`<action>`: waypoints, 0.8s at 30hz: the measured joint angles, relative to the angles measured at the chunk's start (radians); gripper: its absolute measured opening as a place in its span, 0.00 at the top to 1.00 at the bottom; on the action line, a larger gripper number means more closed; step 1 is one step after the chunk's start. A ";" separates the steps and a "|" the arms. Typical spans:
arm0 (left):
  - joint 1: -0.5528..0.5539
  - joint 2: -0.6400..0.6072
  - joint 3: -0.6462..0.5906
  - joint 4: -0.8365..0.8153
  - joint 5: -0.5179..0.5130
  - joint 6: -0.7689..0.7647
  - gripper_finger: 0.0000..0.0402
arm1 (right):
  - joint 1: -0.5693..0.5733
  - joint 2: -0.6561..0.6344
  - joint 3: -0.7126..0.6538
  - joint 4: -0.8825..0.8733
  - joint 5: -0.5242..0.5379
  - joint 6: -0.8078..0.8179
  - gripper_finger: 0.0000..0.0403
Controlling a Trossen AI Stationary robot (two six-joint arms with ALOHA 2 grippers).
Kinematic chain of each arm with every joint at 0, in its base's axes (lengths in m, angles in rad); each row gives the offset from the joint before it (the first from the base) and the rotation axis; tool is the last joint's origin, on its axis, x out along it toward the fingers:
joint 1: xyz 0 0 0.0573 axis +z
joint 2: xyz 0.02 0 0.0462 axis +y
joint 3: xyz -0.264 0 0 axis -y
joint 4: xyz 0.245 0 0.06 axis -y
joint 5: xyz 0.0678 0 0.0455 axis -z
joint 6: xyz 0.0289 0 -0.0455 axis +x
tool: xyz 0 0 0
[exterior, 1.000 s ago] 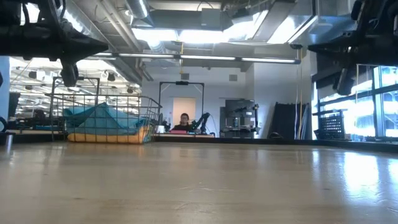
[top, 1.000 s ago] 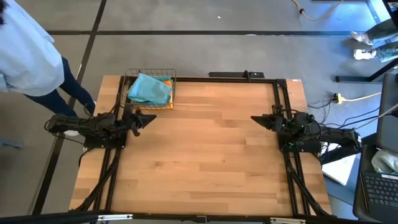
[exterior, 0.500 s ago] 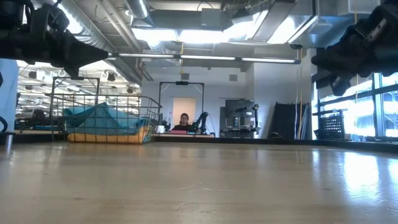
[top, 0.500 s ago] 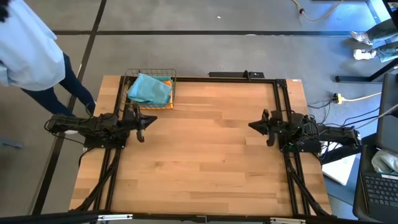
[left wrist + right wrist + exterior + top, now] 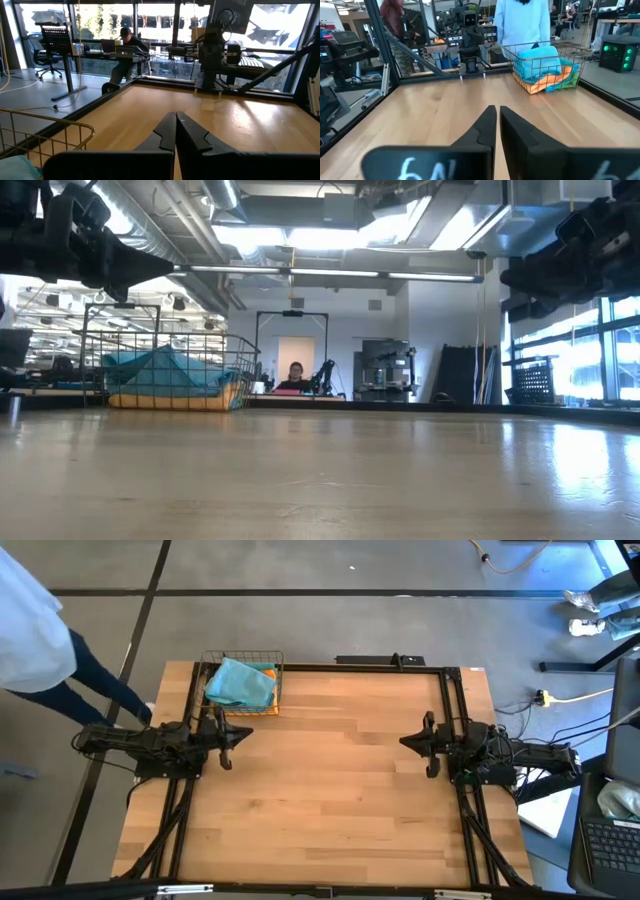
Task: Fold microfiber towels
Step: Return to Home Position
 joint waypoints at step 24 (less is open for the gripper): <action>0.000 0.000 0.000 0.000 0.001 0.000 1.00 | 0.000 0.000 0.000 0.000 0.000 -0.001 0.93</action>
